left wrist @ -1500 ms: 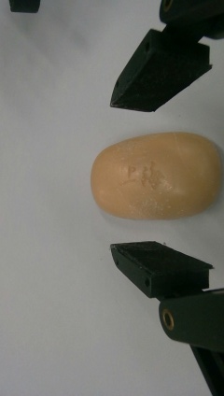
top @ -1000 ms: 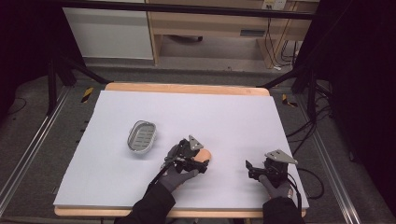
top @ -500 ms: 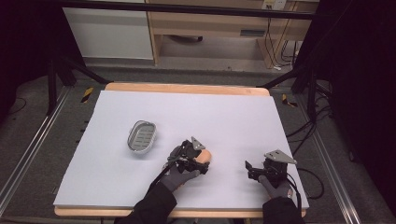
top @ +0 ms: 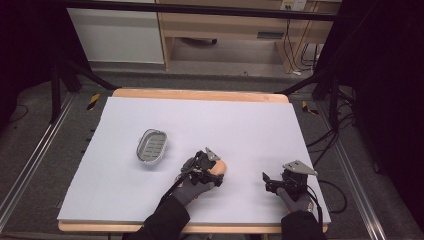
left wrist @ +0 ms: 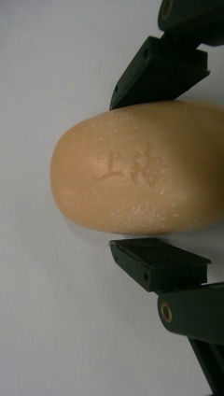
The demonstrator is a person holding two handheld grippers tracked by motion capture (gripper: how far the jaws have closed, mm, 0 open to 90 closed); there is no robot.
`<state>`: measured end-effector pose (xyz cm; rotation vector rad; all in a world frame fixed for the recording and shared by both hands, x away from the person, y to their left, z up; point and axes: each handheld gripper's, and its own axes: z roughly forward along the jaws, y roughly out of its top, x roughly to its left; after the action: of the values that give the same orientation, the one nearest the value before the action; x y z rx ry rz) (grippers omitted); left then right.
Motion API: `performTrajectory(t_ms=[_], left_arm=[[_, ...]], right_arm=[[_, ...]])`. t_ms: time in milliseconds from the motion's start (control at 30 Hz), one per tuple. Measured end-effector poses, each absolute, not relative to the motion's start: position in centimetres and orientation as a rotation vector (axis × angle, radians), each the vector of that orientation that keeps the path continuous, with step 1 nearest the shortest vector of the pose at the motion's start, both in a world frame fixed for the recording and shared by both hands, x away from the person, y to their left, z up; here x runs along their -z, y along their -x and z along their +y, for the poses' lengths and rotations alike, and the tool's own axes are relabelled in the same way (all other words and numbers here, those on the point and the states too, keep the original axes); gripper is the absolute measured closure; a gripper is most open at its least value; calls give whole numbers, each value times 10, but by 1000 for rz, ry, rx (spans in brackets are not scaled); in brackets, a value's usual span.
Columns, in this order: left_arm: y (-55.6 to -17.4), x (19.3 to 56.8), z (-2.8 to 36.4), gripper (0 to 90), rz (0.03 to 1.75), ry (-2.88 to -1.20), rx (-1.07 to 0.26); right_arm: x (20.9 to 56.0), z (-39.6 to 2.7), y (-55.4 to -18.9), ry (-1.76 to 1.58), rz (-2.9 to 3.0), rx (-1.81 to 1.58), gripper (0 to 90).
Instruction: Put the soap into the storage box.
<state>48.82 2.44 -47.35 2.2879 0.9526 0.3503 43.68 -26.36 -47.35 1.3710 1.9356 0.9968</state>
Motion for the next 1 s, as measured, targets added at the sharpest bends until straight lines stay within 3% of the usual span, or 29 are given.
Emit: performTrajectory(t_ms=[700, 1000], left_arm=[[-488, 470, 25, 316, 967, -2289, -344], [-483, 452, 43, 317, 965, -2236, -359]], right_arm=[[474, -263, -437, -1368, 1944, -994, 50], [474, -264, -437, -1370, 1942, -992, 51]])
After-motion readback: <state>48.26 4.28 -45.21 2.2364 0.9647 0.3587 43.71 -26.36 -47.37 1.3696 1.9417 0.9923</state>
